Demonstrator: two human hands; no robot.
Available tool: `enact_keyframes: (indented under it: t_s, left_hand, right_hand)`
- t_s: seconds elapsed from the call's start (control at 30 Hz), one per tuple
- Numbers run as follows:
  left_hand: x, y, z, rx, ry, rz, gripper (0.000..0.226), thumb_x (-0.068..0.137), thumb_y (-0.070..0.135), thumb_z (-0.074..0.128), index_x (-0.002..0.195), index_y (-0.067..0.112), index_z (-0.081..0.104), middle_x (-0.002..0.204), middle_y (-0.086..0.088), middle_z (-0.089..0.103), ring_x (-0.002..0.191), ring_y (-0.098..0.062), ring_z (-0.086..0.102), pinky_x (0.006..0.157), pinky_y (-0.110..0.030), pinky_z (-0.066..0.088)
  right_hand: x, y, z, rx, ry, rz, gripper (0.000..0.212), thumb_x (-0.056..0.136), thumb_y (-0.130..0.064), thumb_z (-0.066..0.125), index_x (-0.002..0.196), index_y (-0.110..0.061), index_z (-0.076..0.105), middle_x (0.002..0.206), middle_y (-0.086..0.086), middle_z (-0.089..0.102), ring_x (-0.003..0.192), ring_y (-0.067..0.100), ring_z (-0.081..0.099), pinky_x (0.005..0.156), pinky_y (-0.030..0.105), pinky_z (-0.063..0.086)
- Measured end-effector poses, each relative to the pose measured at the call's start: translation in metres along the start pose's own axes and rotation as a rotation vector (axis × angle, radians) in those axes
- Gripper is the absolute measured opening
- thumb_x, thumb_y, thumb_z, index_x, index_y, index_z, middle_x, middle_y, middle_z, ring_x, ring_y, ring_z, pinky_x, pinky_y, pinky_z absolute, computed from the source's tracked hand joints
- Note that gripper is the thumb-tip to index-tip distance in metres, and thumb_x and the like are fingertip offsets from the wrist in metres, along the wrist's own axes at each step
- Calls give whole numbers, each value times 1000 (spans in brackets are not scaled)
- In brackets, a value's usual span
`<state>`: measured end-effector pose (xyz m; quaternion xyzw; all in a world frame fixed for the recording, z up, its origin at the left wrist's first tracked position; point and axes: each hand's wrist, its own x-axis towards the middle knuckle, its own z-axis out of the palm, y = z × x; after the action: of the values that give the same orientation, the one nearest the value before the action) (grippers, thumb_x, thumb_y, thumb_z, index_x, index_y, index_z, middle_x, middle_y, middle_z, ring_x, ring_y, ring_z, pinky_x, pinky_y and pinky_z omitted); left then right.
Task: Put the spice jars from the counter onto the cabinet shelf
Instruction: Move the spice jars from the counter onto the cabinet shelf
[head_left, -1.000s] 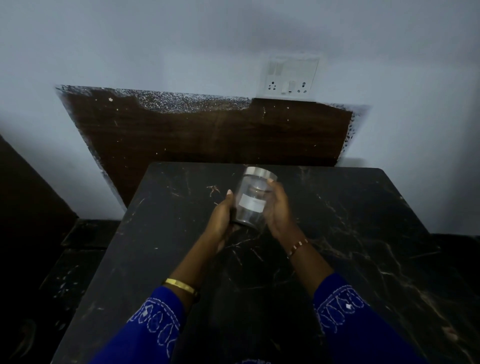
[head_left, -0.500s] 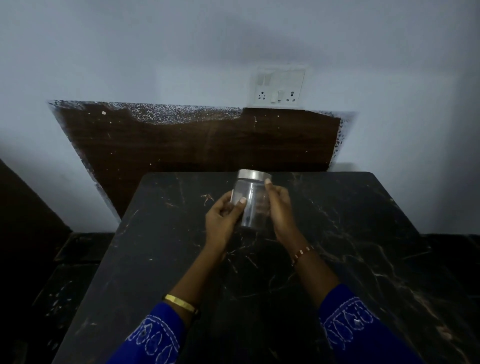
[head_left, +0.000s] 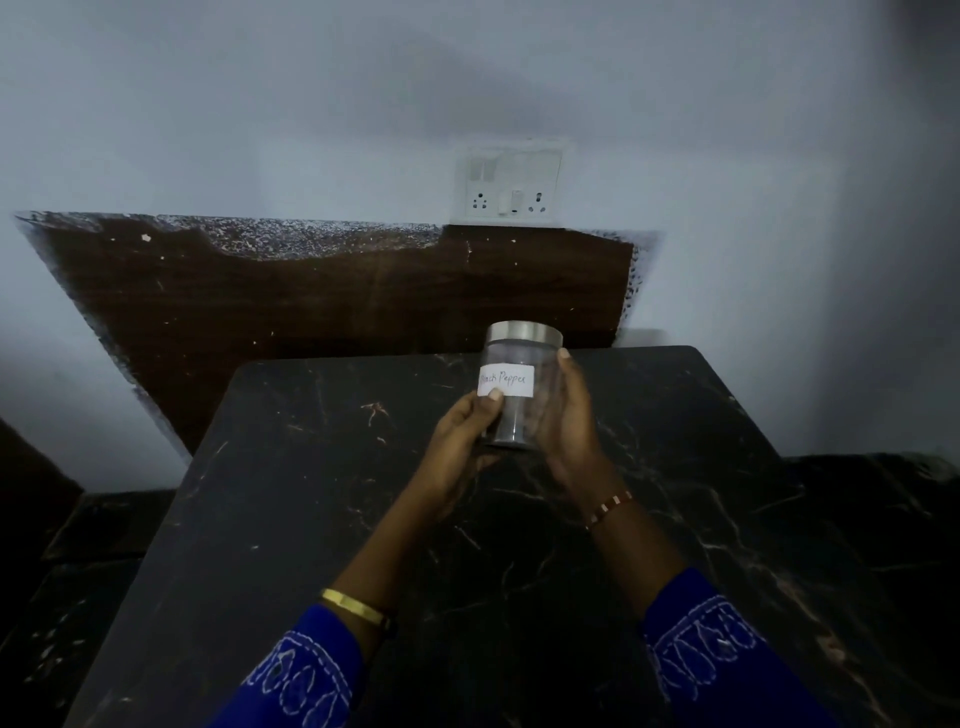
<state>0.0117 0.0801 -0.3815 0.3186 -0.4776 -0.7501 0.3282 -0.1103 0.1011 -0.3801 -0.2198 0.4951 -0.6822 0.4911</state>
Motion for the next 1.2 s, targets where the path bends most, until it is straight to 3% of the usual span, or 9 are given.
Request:
enact_keyframes:
  t_s: [0.1, 0.23, 0.37, 0.47, 0.63, 0.8, 0.87, 1.07, 1.2]
  left_hand:
    - [4, -1, 11, 8, 0, 25, 45, 80, 34, 55, 117, 8, 52, 110, -10, 64, 95, -21, 66, 76, -30, 55]
    - [8, -2, 24, -3, 34, 80, 60, 71, 36, 61, 124, 9, 50, 115, -14, 64, 101, -27, 66, 87, -42, 53]
    - [13, 2, 41, 79, 74, 160, 65, 69, 34, 66, 128, 14, 48, 122, -13, 61, 109, -27, 63, 91, -46, 52]
    - [19, 5, 55, 152, 92, 233, 52, 80, 21, 63, 129, 16, 46, 124, -9, 59, 111, -23, 61, 89, -39, 54]
    - [29, 16, 78, 166, 50, 301, 39, 92, 19, 49, 130, 18, 44, 114, -1, 61, 104, -15, 62, 79, -23, 57]
    - [44, 34, 105, 209, 42, 389, 35, 95, 13, 42, 130, 12, 44, 104, 7, 61, 96, -5, 60, 76, -15, 55]
    - [51, 48, 117, 244, 31, 436, 35, 95, 12, 42, 129, 12, 45, 105, 6, 61, 96, -4, 60, 76, -13, 54]
    - [72, 104, 159, 296, 12, 549, 42, 94, 18, 44, 136, 10, 41, 129, -10, 55, 115, -20, 56, 98, -38, 49]
    - [84, 146, 194, 352, 28, 655, 45, 95, 24, 43, 139, 14, 38, 134, -11, 54, 119, -25, 55, 100, -45, 47]
  right_hand:
    - [0, -8, -11, -36, 15, -8, 54, 89, -51, 38, 123, -12, 55, 120, 19, 62, 107, 32, 61, 91, 48, 48]
    - [-2, -23, -24, -194, 9, -65, 37, 97, -44, 31, 109, -22, 58, 107, 9, 67, 99, 24, 65, 84, 40, 53]
    - [-5, -35, -33, -221, 19, -118, 38, 94, -37, 44, 124, -15, 51, 113, 10, 64, 99, 22, 65, 78, 36, 56]
    - [-6, -45, -39, -224, 38, -150, 41, 92, -31, 52, 128, -12, 46, 109, 5, 64, 92, 15, 65, 68, 26, 54]
    - [-1, -72, -52, -237, 42, -215, 41, 91, -31, 54, 126, -9, 47, 112, 8, 63, 104, 25, 63, 87, 44, 54]
    - [6, -107, -60, -259, 24, -301, 30, 93, -31, 51, 118, -13, 52, 101, 1, 65, 94, 17, 63, 75, 30, 55]
    - [9, -126, -61, -260, 5, -331, 26, 94, -30, 49, 115, -16, 53, 101, 1, 65, 95, 18, 63, 78, 33, 55]
    - [16, -202, -61, -238, -98, -460, 28, 97, -23, 44, 123, -13, 49, 104, 0, 63, 100, 20, 61, 86, 36, 52]
    - [20, -260, -59, -277, -103, -557, 42, 95, -22, 47, 135, -10, 43, 113, 7, 61, 109, 26, 57, 93, 37, 49]
